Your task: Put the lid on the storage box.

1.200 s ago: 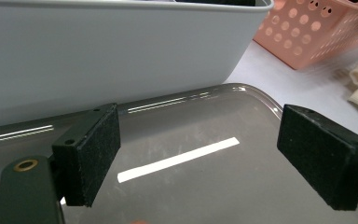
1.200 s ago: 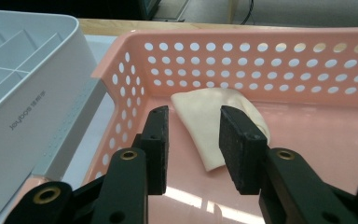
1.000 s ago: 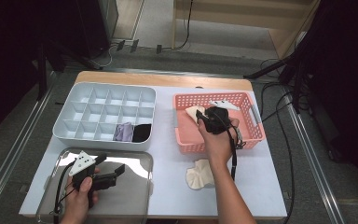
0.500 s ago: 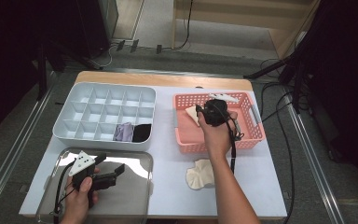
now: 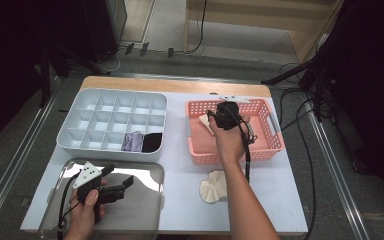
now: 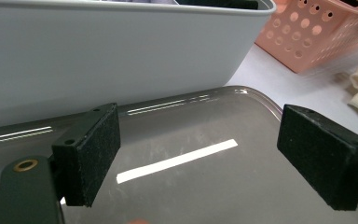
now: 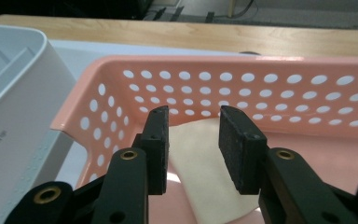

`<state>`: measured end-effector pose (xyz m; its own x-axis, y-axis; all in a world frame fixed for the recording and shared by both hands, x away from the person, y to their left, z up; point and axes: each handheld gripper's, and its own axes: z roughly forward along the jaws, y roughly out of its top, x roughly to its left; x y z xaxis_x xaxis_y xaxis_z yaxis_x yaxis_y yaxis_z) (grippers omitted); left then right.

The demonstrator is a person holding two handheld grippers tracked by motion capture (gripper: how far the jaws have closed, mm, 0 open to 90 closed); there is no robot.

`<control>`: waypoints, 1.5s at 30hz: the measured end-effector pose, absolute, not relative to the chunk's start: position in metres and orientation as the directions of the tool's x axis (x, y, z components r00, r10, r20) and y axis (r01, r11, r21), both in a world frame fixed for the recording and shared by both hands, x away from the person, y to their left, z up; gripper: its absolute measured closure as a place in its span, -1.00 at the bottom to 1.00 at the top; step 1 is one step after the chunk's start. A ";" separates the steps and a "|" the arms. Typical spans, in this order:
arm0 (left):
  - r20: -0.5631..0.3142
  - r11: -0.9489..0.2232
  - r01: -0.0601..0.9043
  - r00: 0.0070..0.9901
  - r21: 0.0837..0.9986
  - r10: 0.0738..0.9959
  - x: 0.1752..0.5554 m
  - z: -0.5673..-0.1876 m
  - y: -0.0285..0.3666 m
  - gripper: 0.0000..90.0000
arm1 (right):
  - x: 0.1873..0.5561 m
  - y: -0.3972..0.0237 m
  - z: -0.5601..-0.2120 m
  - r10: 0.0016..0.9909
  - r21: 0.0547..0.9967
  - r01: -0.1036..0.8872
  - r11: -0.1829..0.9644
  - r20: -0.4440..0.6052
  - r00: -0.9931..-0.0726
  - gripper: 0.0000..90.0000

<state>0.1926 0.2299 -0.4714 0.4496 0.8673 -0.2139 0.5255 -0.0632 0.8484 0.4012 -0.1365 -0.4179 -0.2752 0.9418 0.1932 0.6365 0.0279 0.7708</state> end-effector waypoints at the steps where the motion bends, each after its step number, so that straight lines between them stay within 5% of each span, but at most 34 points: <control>1: -0.215 -0.062 0.525 0.449 0.849 0.867 0.193 -0.471 0.230 -0.69 | 0.403 -0.137 -0.419 0.939 0.763 0.645 0.028 0.202 -0.279 0.43; 26: -0.225 -0.061 0.526 0.462 0.848 0.858 0.193 -0.471 0.231 -0.69 | 0.426 -0.128 -0.456 0.963 0.608 0.791 0.074 0.161 -0.214 0.27; 34: -0.225 -0.061 0.527 0.462 0.848 0.858 0.193 -0.471 0.231 -0.69 | 0.425 -0.126 -0.462 0.972 0.583 0.805 0.109 0.107 -0.209 0.87; 45: -0.225 -0.061 0.527 0.462 0.848 0.858 0.193 -0.471 0.231 -0.69 | 0.417 -0.132 -0.442 0.965 0.685 0.723 0.086 0.124 -0.231 0.96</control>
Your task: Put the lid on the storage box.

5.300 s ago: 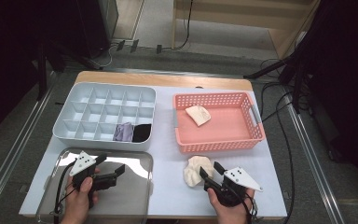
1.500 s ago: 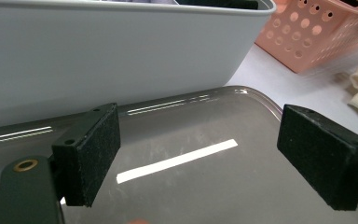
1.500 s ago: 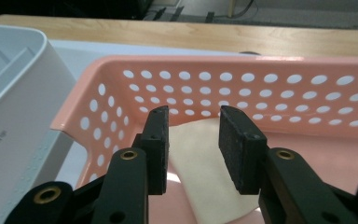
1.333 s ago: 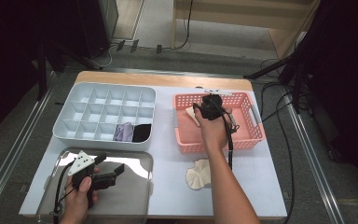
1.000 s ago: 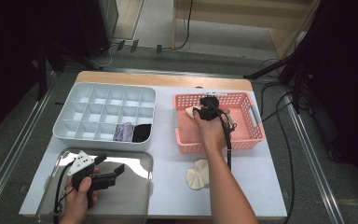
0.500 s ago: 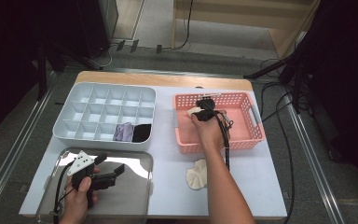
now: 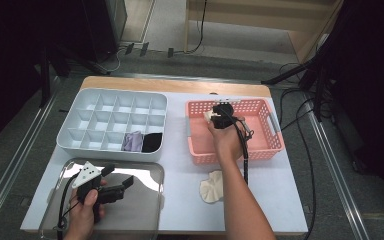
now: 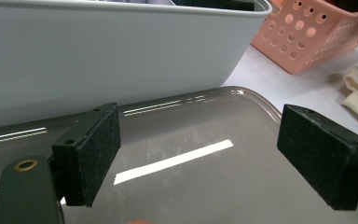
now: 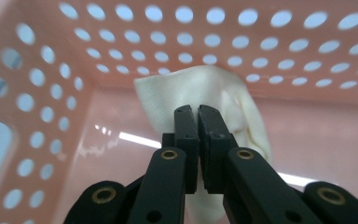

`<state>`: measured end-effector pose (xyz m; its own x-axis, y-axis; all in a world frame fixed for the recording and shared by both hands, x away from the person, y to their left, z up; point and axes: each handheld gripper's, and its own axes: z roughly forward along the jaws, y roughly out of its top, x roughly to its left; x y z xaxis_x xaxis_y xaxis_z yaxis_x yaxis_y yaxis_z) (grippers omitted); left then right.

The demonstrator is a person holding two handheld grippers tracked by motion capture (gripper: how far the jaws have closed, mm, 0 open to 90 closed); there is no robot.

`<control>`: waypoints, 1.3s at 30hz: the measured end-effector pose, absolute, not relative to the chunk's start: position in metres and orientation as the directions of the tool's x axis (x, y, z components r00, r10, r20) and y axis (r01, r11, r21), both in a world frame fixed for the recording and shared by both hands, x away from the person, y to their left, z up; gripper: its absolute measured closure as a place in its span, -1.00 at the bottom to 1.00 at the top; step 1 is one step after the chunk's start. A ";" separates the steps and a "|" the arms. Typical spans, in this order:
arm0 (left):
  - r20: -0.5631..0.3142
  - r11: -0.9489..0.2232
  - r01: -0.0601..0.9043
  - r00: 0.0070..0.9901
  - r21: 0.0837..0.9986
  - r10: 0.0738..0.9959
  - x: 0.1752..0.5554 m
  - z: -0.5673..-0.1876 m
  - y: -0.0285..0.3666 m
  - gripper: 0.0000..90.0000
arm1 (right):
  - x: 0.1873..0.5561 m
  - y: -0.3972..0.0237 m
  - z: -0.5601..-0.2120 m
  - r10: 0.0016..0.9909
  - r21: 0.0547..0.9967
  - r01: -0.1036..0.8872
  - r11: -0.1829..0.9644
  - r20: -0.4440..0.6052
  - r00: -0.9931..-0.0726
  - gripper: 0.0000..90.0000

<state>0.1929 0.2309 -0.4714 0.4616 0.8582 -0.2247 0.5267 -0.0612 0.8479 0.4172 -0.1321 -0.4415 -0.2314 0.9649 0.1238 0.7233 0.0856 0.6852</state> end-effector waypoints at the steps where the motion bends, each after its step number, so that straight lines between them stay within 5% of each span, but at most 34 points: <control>1: -0.225 -0.062 0.527 0.462 0.848 0.858 0.193 -0.471 0.231 -0.69 | 0.416 -0.133 -0.439 0.962 0.698 0.712 0.079 0.133 -0.237 0.96; 22: -0.215 -0.066 0.524 0.457 0.849 0.863 0.193 -0.471 0.230 -0.69 | 0.388 -0.138 -0.404 0.946 0.749 0.658 0.079 0.152 -0.287 0.98; 39: -0.186 -0.086 0.517 0.451 0.852 0.873 0.191 -0.471 0.227 -0.69 | 0.336 -0.151 -0.411 0.914 0.788 0.614 0.045 0.215 -0.343 0.97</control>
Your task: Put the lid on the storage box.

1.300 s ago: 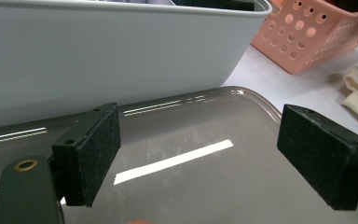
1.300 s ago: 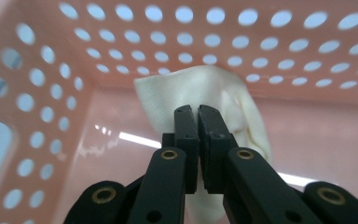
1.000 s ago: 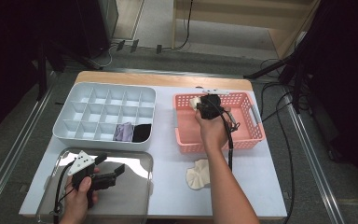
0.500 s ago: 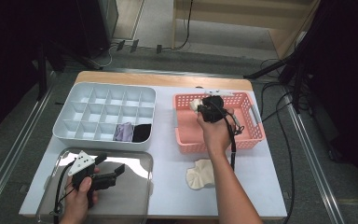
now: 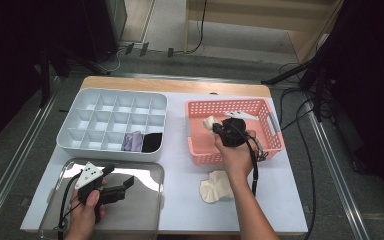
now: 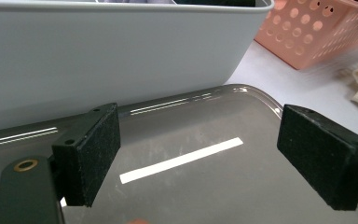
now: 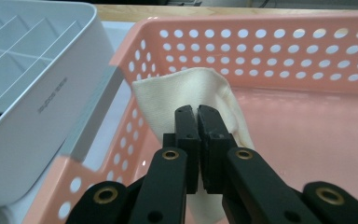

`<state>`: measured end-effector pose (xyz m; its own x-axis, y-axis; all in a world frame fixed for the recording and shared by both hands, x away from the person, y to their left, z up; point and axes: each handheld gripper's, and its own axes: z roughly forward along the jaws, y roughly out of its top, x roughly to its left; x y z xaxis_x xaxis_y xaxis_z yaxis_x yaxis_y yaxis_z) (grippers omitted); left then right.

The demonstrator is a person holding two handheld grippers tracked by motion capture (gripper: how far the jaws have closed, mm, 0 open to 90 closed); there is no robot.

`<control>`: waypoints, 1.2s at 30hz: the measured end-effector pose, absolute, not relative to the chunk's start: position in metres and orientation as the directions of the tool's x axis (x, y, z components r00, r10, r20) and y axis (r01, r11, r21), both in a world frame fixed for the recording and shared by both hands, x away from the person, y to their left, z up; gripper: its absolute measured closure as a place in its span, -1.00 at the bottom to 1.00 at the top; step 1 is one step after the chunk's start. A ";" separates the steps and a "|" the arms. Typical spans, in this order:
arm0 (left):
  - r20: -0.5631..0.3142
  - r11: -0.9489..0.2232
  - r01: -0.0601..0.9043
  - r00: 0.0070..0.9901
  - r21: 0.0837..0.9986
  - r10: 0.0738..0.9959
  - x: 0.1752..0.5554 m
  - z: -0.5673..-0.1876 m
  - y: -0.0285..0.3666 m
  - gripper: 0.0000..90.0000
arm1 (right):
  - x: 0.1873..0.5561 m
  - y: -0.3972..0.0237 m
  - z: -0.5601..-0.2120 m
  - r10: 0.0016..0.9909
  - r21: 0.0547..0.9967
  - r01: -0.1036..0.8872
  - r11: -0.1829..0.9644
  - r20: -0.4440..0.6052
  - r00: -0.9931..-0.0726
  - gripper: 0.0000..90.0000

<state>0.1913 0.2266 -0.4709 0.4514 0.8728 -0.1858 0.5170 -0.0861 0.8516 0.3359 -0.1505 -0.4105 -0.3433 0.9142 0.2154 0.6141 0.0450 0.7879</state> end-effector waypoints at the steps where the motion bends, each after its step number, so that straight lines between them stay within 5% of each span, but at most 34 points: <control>1: -0.184 -0.087 0.516 0.451 0.852 0.873 0.191 -0.471 0.227 -0.69 | 0.333 -0.151 -0.412 0.912 0.791 0.611 0.037 0.223 -0.344 0.97; 18: -0.174 -0.096 0.515 0.451 0.852 0.875 0.191 -0.471 0.226 -0.69 | 0.305 -0.159 -0.424 0.913 0.840 0.542 0.003 0.218 -0.344 0.97; 36: -0.169 -0.098 0.514 0.448 0.852 0.878 0.190 -0.471 0.225 -0.69 | 0.254 -0.177 -0.397 0.906 0.870 0.493 -0.008 0.215 -0.364 0.97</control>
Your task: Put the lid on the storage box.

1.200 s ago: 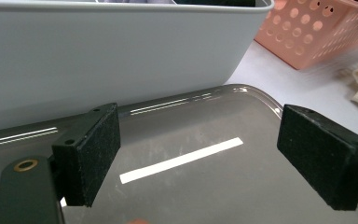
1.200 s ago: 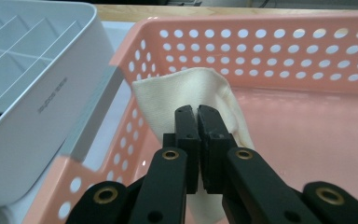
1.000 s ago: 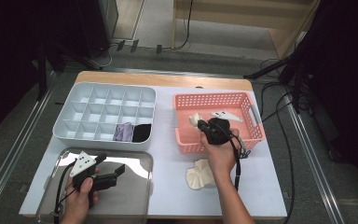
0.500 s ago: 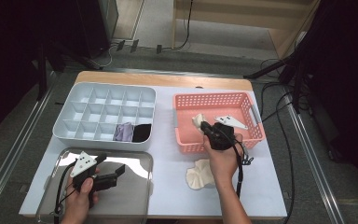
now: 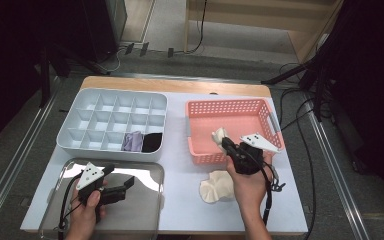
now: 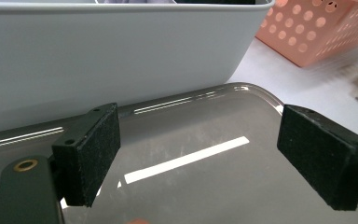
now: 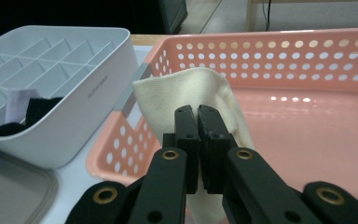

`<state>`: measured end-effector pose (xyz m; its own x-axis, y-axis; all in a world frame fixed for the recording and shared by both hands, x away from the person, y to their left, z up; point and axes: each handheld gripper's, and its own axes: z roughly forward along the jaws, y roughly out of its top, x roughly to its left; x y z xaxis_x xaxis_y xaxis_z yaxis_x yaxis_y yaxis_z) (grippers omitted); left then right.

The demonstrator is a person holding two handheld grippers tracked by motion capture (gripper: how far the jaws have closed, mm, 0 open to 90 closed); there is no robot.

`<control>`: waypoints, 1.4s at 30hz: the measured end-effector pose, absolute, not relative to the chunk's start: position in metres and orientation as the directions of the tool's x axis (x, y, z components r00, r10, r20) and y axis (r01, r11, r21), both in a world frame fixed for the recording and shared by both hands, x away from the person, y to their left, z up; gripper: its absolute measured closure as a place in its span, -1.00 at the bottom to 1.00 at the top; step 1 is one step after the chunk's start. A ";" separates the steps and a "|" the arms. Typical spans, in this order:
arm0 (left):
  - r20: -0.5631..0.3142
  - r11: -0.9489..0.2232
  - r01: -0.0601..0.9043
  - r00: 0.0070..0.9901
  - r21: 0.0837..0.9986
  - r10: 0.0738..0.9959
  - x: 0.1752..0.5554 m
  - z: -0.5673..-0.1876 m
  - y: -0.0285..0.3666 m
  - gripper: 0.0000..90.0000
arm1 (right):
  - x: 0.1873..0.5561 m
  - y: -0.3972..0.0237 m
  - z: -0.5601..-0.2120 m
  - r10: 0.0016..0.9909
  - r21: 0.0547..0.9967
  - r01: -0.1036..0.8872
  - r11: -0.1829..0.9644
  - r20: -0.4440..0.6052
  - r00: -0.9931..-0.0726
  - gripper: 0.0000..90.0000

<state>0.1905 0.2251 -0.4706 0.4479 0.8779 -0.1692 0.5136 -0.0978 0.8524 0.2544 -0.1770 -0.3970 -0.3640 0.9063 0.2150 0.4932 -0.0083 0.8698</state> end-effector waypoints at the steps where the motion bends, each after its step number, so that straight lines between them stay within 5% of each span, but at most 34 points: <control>1: -0.172 -0.095 0.516 0.446 0.851 0.878 0.191 -0.470 0.226 -0.69 | 0.250 -0.179 -0.397 0.907 0.870 0.492 -0.012 0.217 -0.362 0.97; 14: -0.155 -0.088 0.494 0.431 0.865 0.889 0.191 -0.466 0.225 -0.69 | 0.176 -0.166 -0.426 0.882 0.885 0.465 0.019 0.204 -0.425 0.97; 21: -0.110 -0.124 0.471 0.438 0.873 0.892 0.189 -0.463 0.218 -0.69 | 0.165 -0.143 -0.465 0.857 0.838 0.540 0.075 0.223 -0.465 0.94; 25: -0.116 -0.125 0.461 0.459 0.878 0.881 0.185 -0.456 0.212 -0.69 | 0.164 -0.141 -0.469 0.841 0.845 0.533 0.038 0.261 -0.473 0.33; 32: -0.142 -0.109 0.481 0.456 0.870 0.878 0.185 -0.456 0.201 -0.69 | 0.174 -0.184 -0.465 0.937 0.831 0.556 0.006 0.189 -0.293 0.23; 37: -0.137 -0.109 0.487 0.444 0.867 0.886 0.188 -0.459 0.186 -0.69 | 0.181 -0.200 -0.493 0.936 0.757 0.649 -0.072 0.276 -0.218 0.11; 40: -0.142 -0.108 0.482 0.454 0.870 0.880 0.190 -0.459 0.179 -0.69 | 0.179 -0.197 -0.493 0.924 0.745 0.664 -0.067 0.297 -0.241 0.32; 42: -0.134 -0.126 0.483 0.467 0.866 0.874 0.190 -0.458 0.174 -0.69 | 0.177 -0.193 -0.494 0.928 0.756 0.653 -0.043 0.273 -0.254 0.63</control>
